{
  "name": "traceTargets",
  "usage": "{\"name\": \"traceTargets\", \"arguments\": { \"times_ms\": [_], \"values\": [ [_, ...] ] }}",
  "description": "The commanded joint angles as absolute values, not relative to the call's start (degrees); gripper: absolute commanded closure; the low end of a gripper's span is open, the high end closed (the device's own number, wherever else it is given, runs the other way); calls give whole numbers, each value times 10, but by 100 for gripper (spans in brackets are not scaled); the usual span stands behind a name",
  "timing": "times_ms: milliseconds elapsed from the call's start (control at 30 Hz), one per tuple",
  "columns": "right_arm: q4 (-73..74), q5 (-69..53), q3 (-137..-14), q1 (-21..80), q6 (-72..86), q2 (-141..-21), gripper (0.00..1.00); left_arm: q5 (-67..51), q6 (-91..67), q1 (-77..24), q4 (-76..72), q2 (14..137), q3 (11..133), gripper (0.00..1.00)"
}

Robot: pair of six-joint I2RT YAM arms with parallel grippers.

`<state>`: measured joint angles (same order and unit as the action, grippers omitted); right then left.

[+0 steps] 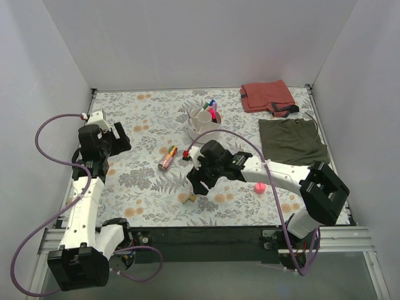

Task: Sort the stationery into containers
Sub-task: Pick up the stationery from the center of the board.

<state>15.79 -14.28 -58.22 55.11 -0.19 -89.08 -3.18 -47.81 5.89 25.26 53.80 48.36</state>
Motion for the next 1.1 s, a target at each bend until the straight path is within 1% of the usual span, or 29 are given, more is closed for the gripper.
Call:
{"name": "traceTargets", "arguments": {
  "times_ms": [0,200,333,833,900,1067],
  "values": [
    [118,-163,-591,584,11,-904,28,-53,-477,67,255,519,473,23],
    [115,-165,-598,604,30,-926,27,-62,-484,69,255,512,473,24],
    [116,-150,-597,604,47,-941,24,-66,-485,69,258,502,477,24],
    [117,-126,-604,603,70,-973,24,-76,-496,72,261,491,475,24],
    [115,-118,-604,603,75,-976,25,-77,-496,72,259,492,475,24],
    [111,-110,-609,603,76,-982,33,-82,-496,72,258,492,473,24]
  ]
}}
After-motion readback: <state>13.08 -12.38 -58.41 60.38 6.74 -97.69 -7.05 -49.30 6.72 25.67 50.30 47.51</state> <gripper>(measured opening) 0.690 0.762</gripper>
